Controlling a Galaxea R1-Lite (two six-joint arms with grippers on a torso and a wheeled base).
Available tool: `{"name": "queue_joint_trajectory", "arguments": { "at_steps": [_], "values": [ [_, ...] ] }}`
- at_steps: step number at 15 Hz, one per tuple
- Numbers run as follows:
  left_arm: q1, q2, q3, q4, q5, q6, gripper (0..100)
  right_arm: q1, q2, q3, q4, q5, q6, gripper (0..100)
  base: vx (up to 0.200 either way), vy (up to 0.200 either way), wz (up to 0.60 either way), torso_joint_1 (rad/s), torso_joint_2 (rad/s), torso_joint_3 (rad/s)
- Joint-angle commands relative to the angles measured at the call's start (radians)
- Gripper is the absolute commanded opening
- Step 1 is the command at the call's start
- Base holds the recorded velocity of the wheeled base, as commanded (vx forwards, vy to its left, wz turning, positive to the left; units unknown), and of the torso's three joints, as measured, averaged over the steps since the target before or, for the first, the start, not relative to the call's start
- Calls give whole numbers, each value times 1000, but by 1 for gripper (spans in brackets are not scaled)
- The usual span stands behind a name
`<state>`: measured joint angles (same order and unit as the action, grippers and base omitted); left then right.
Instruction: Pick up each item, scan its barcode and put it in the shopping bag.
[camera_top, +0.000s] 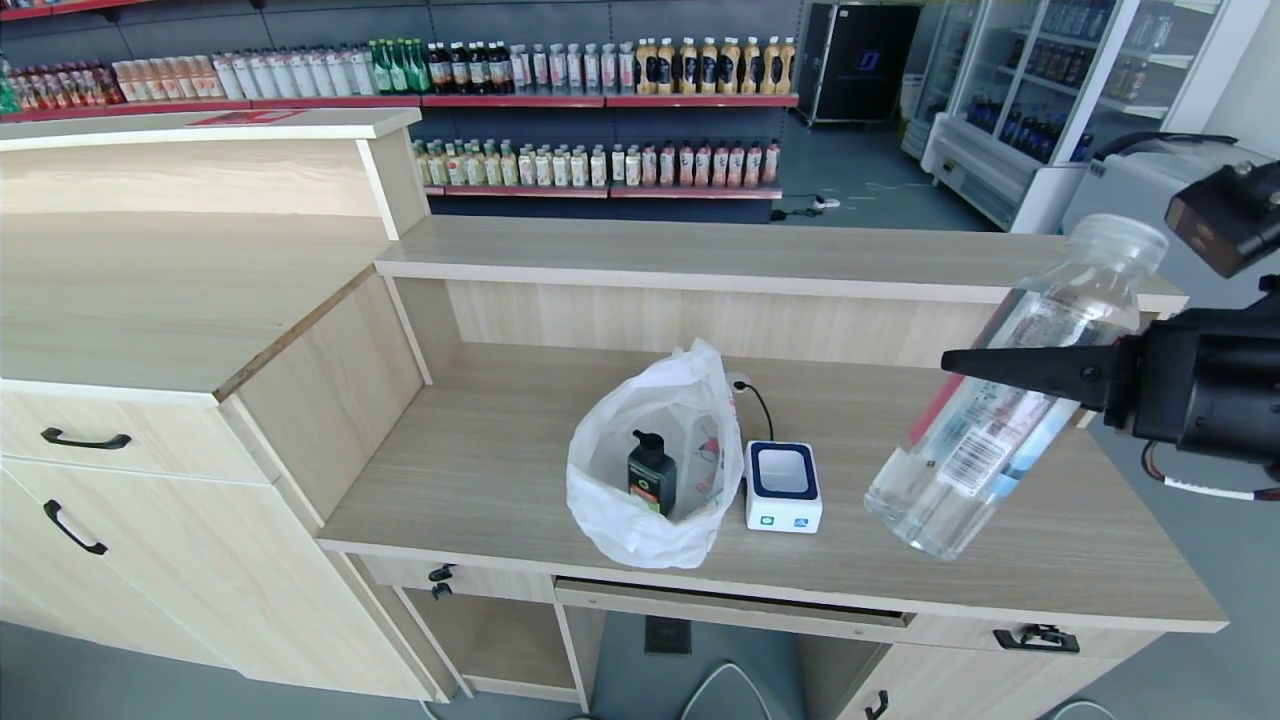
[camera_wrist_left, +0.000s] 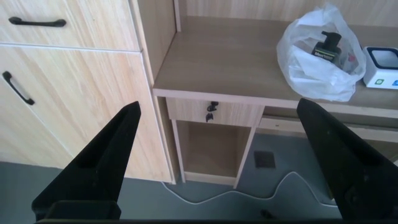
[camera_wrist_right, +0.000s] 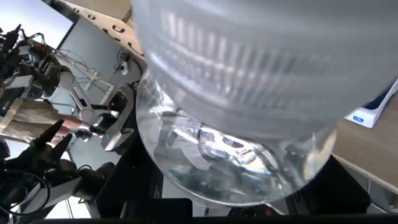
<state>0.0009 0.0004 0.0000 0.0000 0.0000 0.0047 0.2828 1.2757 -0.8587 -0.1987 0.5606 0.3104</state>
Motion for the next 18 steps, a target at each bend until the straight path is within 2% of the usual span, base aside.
{"name": "queue_joint_trajectory", "arguments": {
  "at_steps": [1, 5, 11, 18],
  "values": [
    [1, 0, 0, 0, 0, 0, 100, 42, -72, 3, 21, 28, 1, 0, 0, 0, 0, 0, 0, 0],
    [1, 0, 0, 0, 0, 0, 100, 85, -92, 3, 38, 68, 1, 0, 0, 0, 0, 0, 0, 0],
    [1, 0, 0, 0, 0, 0, 100, 122, -173, 13, 174, 122, 9, 0, 0, 0, 0, 0, 0, 0],
    [1, 0, 0, 0, 0, 0, 100, 161, -199, 15, 176, 156, 56, 0, 0, 0, 0, 0, 0, 0]
  ]
}}
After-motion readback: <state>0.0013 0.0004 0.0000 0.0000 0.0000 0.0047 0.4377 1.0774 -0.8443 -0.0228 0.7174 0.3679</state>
